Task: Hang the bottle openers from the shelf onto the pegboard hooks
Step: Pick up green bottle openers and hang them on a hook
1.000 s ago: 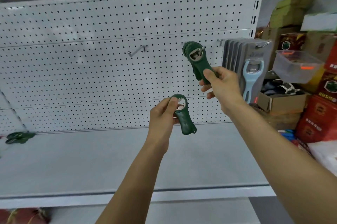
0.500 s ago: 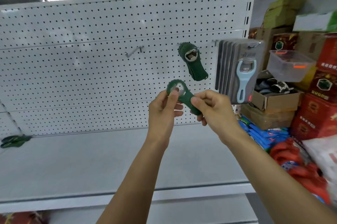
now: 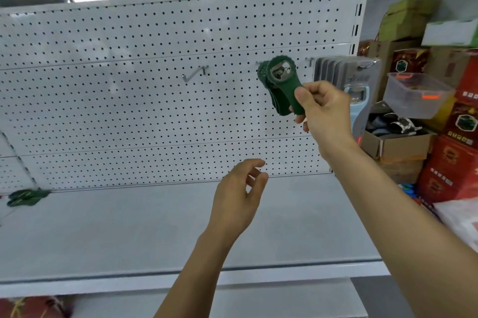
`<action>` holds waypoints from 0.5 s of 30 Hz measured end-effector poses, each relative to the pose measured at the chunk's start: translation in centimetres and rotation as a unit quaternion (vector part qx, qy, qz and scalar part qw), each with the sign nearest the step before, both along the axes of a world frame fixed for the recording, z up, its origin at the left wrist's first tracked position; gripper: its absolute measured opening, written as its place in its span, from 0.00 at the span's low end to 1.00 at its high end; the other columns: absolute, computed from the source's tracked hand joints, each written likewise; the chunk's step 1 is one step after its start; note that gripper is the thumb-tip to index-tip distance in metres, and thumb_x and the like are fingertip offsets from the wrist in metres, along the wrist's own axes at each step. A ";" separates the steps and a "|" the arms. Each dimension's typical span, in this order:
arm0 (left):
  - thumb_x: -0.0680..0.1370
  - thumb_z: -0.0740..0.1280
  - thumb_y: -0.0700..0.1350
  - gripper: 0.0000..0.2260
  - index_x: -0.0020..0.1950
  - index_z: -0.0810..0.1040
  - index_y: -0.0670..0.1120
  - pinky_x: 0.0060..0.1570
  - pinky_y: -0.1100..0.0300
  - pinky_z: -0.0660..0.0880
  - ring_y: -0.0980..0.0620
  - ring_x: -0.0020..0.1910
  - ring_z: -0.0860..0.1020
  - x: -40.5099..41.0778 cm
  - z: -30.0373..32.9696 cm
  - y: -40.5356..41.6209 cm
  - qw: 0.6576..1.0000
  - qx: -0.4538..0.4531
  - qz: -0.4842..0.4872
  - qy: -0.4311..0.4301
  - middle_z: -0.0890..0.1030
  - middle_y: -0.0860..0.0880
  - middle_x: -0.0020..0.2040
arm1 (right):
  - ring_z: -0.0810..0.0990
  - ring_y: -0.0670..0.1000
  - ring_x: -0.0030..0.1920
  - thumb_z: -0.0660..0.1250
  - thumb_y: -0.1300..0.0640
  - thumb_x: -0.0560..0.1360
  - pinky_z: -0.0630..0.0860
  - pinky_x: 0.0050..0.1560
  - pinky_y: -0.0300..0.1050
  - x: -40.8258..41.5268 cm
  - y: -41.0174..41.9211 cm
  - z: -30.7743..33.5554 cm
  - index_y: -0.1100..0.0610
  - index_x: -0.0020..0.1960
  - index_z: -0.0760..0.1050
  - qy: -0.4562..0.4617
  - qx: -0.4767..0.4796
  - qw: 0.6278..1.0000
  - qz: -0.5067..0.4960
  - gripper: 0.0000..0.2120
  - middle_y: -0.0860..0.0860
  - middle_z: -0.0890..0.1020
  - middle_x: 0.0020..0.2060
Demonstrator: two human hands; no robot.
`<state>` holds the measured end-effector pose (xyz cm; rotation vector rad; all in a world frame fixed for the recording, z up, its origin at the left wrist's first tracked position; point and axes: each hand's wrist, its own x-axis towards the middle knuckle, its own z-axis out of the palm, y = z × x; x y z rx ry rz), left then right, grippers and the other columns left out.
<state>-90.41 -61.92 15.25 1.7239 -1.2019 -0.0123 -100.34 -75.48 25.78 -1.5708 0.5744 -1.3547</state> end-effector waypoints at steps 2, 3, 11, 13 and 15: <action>0.80 0.63 0.50 0.11 0.62 0.76 0.55 0.44 0.73 0.70 0.63 0.46 0.75 0.1 -0.5 0.3 1.000 0.009 0.007 -0.005 0.80 0.59 0.48 | 0.74 0.43 0.23 0.65 0.60 0.78 0.68 0.24 0.34 0.3 -0.4 -0.3 0.57 0.45 0.75 0.007 0.013 1.000 0.001 0.03 0.56 0.81 0.36; 0.80 0.63 0.50 0.11 0.62 0.76 0.55 0.43 0.74 0.69 0.64 0.47 0.75 0.1 -0.7 0.4 1.000 0.013 0.011 -0.008 0.80 0.59 0.48 | 0.74 0.43 0.23 0.65 0.60 0.78 0.68 0.23 0.34 0.4 -0.5 -0.4 0.58 0.45 0.75 0.012 0.018 1.000 0.000 0.03 0.55 0.81 0.35; 0.80 0.62 0.51 0.12 0.64 0.74 0.55 0.44 0.67 0.71 0.61 0.46 0.76 0.1 -2.8 1.4 0.996 0.046 0.057 -0.058 0.79 0.58 0.50 | 0.78 0.46 0.31 0.63 0.58 0.79 0.72 0.28 0.39 0.3 0.3 -5.0 0.58 0.51 0.76 0.083 0.037 0.995 0.041 0.05 0.53 0.82 0.37; 0.80 0.62 0.51 0.13 0.65 0.74 0.54 0.45 0.65 0.73 0.60 0.47 0.76 -0.2 -3.8 2.0 0.994 0.055 0.070 -0.069 0.79 0.58 0.52 | 0.79 0.44 0.33 0.63 0.58 0.79 0.72 0.31 0.36 -0.2 1.5 -8.2 0.57 0.50 0.76 0.113 0.017 0.992 0.060 0.04 0.52 0.82 0.40; 0.80 0.62 0.52 0.14 0.65 0.73 0.54 0.46 0.64 0.74 0.59 0.47 0.77 -0.5 -5.2 2.7 0.992 0.064 0.087 -0.068 0.79 0.58 0.53 | 0.80 0.43 0.39 0.64 0.57 0.78 0.74 0.38 0.38 -0.7 2.7 -12.0 0.53 0.50 0.76 0.165 -0.024 0.984 0.069 0.03 0.46 0.82 0.42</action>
